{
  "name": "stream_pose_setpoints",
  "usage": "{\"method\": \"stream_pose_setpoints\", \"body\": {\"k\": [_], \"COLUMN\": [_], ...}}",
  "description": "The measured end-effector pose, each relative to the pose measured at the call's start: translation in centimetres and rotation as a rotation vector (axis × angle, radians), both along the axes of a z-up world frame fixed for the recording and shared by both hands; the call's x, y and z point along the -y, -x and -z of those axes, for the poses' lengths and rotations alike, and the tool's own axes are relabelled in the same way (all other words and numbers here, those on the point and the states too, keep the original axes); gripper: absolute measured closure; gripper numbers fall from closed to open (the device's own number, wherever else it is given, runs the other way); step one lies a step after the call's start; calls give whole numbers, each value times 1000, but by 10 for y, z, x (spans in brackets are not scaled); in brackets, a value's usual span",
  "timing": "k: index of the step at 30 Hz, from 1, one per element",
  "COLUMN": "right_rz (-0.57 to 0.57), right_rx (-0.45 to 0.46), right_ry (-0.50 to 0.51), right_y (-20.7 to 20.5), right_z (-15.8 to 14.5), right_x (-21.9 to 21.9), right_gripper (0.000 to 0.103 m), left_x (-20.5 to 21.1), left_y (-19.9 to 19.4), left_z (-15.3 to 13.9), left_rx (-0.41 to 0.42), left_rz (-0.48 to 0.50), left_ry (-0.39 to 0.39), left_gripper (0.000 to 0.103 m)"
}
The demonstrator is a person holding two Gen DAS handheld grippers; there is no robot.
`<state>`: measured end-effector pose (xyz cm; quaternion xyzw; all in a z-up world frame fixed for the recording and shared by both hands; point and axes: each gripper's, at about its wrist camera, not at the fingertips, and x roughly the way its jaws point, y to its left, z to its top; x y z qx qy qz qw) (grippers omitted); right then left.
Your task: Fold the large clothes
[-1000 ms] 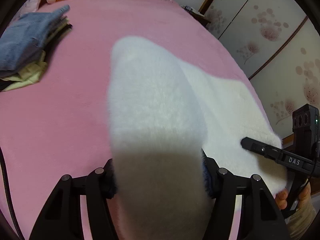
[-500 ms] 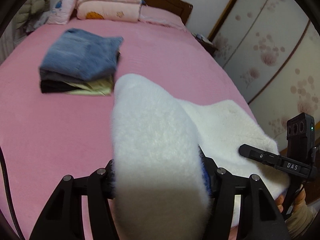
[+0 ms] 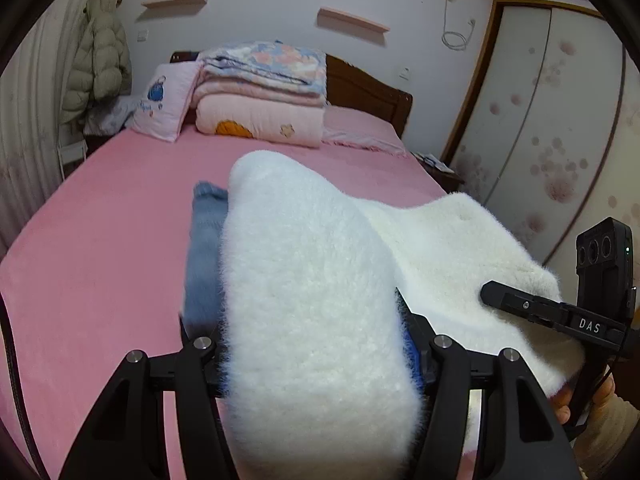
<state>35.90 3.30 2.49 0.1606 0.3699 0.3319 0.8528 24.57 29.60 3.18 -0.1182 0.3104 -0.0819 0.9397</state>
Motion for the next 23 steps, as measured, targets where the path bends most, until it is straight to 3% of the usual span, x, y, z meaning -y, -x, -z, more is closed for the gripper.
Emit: {"method": "stream_pose_setpoints", "body": {"k": [6, 10, 14, 18, 19, 22, 23], "right_rz": [9, 17, 22, 30, 31, 61, 57], "right_rx": [53, -15, -92, -97, -107, -123, -122], "right_ry": [3, 41, 136, 182, 206, 304, 320], "right_y": [-109, -174, -199, -201, -204, -200, -198], "right_z": [32, 88, 146, 156, 155, 153, 153], "right_x": [-64, -98, -117, -118, -122, -121, -119], "right_gripper": [63, 63, 61, 57, 54, 32, 30], "left_x": [-59, -87, -92, -94, -94, -97, -97], "left_y": [-121, -179, -195, -192, -192, -192, -190], "left_z": [41, 104, 135, 141, 143, 147, 147], "left_rx": [1, -106, -108, -108, -116, -152, -164], "left_rz": [-37, -85, -106, -107, -110, -130, -133], "left_ry": [2, 8, -19, 18, 14, 13, 14], "left_gripper": [43, 43, 36, 29, 28, 20, 18]}}
